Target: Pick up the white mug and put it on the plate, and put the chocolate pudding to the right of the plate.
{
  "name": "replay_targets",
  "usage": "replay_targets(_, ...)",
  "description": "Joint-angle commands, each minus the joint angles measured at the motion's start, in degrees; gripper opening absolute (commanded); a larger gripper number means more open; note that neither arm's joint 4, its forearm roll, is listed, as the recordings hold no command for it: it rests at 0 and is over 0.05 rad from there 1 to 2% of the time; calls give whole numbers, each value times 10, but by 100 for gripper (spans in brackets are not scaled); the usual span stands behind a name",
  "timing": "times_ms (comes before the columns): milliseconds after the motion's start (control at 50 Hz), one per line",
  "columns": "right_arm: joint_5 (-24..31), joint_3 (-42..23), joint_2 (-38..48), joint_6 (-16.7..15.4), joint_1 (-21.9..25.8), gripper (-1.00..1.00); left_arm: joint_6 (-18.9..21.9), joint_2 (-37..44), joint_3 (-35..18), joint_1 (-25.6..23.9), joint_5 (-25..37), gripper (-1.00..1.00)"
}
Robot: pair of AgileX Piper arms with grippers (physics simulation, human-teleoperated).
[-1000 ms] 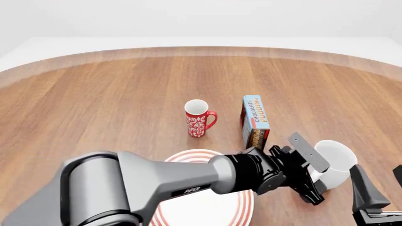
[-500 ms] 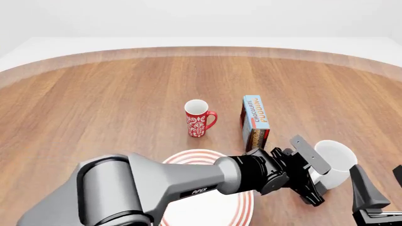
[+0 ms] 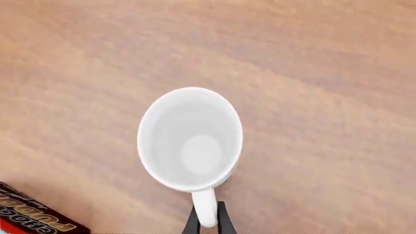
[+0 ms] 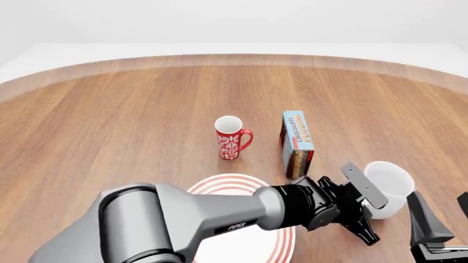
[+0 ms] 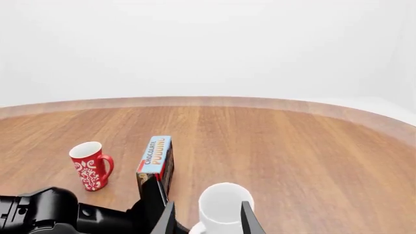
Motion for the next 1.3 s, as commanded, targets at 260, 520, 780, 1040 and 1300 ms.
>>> replay_targets(260,0,-1,0,1,1,100,-4,-13,22,1,-18,-100)
replay_targets(520,1,-1,0,0,0,100,2,-31,29,13,-25,-100)
replay_targets(780,0,0,0,0,-1,100,3,-51,46,23,-38,-100)
replay_targets(1040,-3,2,0,-1,-1,100,5,-81,68,30,-49,-100)
replay_targets(1300,-5,4,0,-2,-1,100,8,-127,109,40,-71,-100)
